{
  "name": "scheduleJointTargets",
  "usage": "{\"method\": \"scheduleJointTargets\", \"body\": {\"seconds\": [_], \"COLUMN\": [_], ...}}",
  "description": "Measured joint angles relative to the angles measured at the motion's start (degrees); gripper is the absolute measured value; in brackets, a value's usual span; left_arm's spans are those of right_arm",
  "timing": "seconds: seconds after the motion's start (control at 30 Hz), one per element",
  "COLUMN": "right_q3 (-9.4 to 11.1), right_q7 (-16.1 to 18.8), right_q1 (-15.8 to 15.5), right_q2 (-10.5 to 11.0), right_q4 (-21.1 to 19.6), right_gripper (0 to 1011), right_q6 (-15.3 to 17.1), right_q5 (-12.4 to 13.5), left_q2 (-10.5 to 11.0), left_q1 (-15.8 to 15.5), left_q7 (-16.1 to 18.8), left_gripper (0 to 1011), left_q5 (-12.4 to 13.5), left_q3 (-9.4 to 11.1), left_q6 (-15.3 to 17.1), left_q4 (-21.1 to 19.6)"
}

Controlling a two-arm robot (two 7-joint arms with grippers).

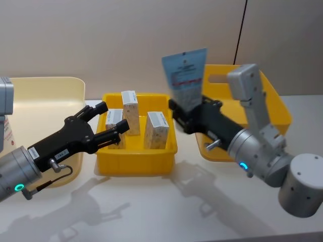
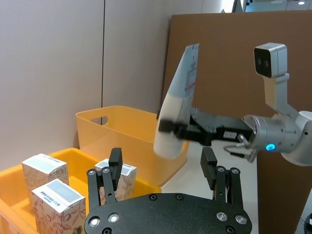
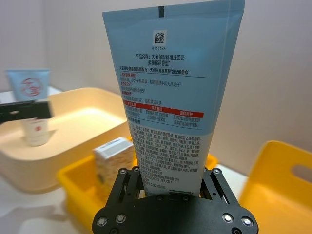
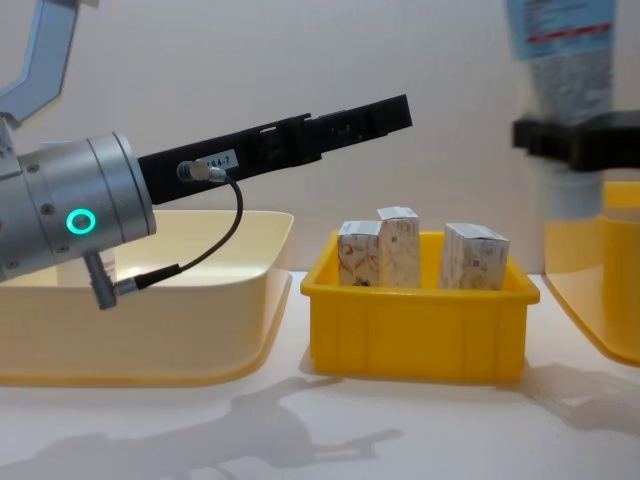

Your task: Bimanual collaborative sorting of washing and personal care products

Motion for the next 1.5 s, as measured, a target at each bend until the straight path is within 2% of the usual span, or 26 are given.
{"method": "scheduleJointTargets", "body": {"seconds": [0.03,0.1,0.3,0.53,0.73,1.03,1.5], "right_q3": [0.0,1.5,4.0,5.9,6.8,7.0,6.1], "right_q7": [0.0,-1.5,-4.2,-6.6,-8.2,-9.9,-12.4], "right_q1": [0.0,-0.3,0.3,2.4,4.1,6.1,10.1], "right_q2": [0.0,0.1,0.0,-0.8,-1.8,-3.1,-6.8], "right_q4": [0.0,0.0,1.6,5.2,8.2,11.5,17.3], "right_gripper": [465,465,465,465,465,465,465], "right_q6": [0.0,-1.1,-4.2,-6.9,-7.4,-5.7,0.7], "right_q5": [0.0,-0.7,-2.4,-4.0,-5.2,-6.3,-7.5], "left_q2": [0.0,0.0,0.0,0.0,0.0,0.0,0.0], "left_q1": [0.0,0.0,0.0,0.0,0.0,0.0,0.0], "left_q7": [0.0,0.0,0.0,0.0,0.0,0.0,0.0], "left_gripper": [1003,1003,1003,1003,1003,1003,1003], "left_q5": [0.0,0.0,0.0,0.0,0.0,0.0,0.0], "left_q3": [0.0,0.0,0.0,0.0,0.0,0.0,0.0], "left_q6": [0.0,0.0,0.0,0.0,0.0,0.0,0.0], "left_q4": [0.0,0.0,0.0,0.0,0.0,0.0,0.0]}}
